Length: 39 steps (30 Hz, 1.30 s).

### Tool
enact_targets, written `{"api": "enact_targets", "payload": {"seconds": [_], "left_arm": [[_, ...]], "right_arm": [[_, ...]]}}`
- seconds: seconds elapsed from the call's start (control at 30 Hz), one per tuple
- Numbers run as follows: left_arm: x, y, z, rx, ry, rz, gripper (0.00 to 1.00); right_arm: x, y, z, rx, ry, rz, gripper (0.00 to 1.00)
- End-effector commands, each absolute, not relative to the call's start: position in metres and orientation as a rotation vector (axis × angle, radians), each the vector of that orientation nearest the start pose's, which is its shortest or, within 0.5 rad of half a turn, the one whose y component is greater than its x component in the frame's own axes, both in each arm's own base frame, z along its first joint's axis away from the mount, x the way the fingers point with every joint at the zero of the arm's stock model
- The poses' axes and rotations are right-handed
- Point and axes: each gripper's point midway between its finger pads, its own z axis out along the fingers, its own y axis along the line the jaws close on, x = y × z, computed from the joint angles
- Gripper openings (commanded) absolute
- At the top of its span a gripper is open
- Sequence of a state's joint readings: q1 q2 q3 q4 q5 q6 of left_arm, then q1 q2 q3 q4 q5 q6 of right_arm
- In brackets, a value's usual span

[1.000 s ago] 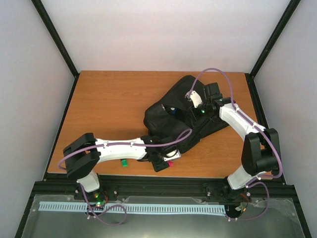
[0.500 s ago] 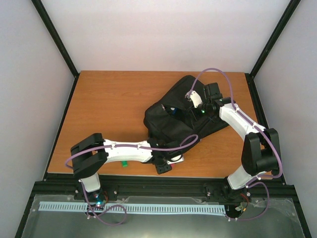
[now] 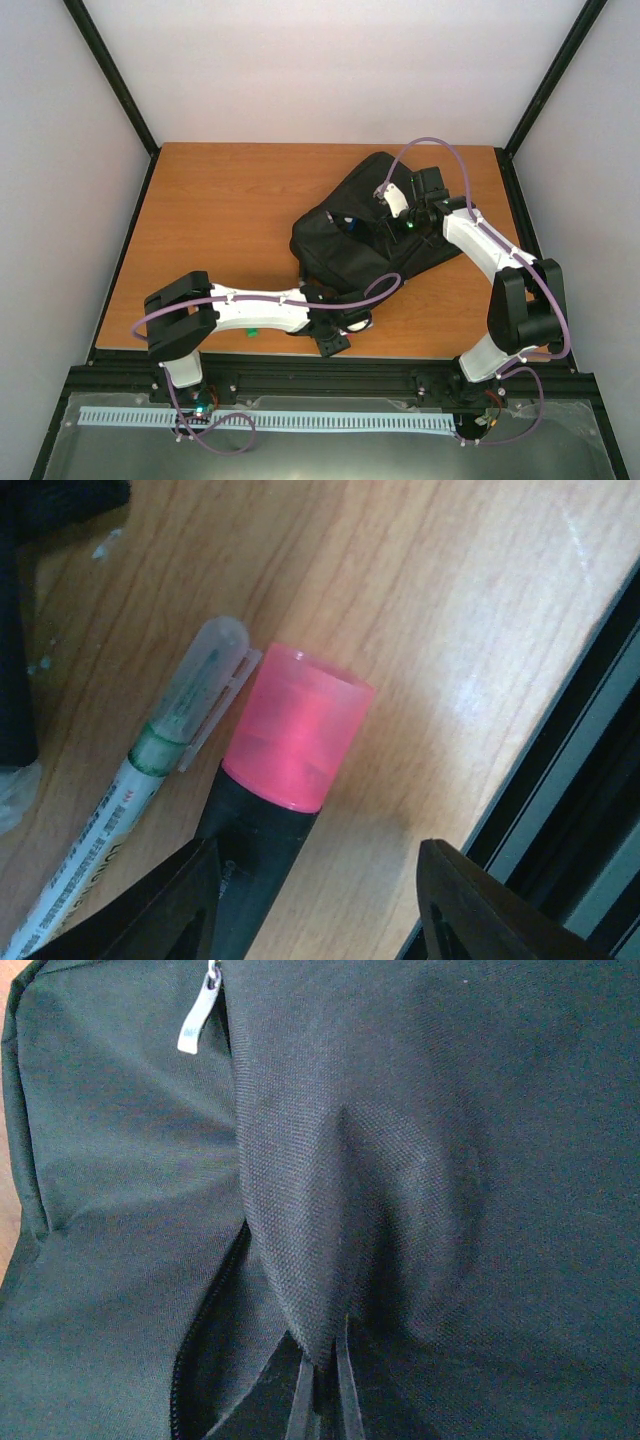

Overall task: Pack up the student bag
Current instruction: Pick up the stationery from the center of the board.

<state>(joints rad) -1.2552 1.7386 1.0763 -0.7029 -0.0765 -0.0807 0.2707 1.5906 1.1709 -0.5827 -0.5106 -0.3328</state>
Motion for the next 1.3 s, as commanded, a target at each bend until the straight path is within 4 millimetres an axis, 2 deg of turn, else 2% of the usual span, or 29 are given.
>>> {"api": "enact_targets", "payload": {"seconds": [0.0, 0.27, 0.37, 0.43, 0.5, 0.67, 1.03, 1.17, 1.27], "left_arm": [[0.123, -0.324, 0.038, 1.569, 2.442, -0.06, 0.57], [0.124, -0.319, 0.03, 1.555, 2.44, -0.043, 0.56], [0.128, -0.32, 0.041, 1.532, 2.405, -0.056, 0.56], [0.134, -0.317, 0.048, 1.524, 2.364, -0.025, 0.61], [0.141, -0.31, 0.047, 1.52, 2.357, 0.023, 0.62], [0.133, -0.308, 0.029, 1.567, 2.42, 0.003, 0.51], [0.119, -0.297, 0.018, 1.522, 2.513, -0.048, 0.34], [0.118, -0.296, 0.019, 1.521, 2.519, -0.049, 0.21], [0.122, -0.298, 0.029, 1.505, 2.503, -0.049, 0.17]], "right_arm": [[0.354, 0.201, 0.159, -0.968, 2.258, 0.705, 0.03], [0.354, 0.2, 0.157, -0.968, 2.263, 0.703, 0.03], [0.354, 0.2, 0.156, -0.969, 2.265, 0.705, 0.03], [0.354, 0.201, 0.155, -0.969, 2.27, 0.711, 0.03], [0.354, 0.201, 0.154, -0.97, 2.273, 0.713, 0.03], [0.354, 0.2, 0.153, -0.969, 2.277, 0.706, 0.03], [0.354, 0.202, 0.148, -0.976, 2.288, 0.724, 0.03], [0.354, 0.202, 0.15, -0.974, 2.283, 0.723, 0.03], [0.354, 0.202, 0.151, -0.972, 2.28, 0.722, 0.03]]}}
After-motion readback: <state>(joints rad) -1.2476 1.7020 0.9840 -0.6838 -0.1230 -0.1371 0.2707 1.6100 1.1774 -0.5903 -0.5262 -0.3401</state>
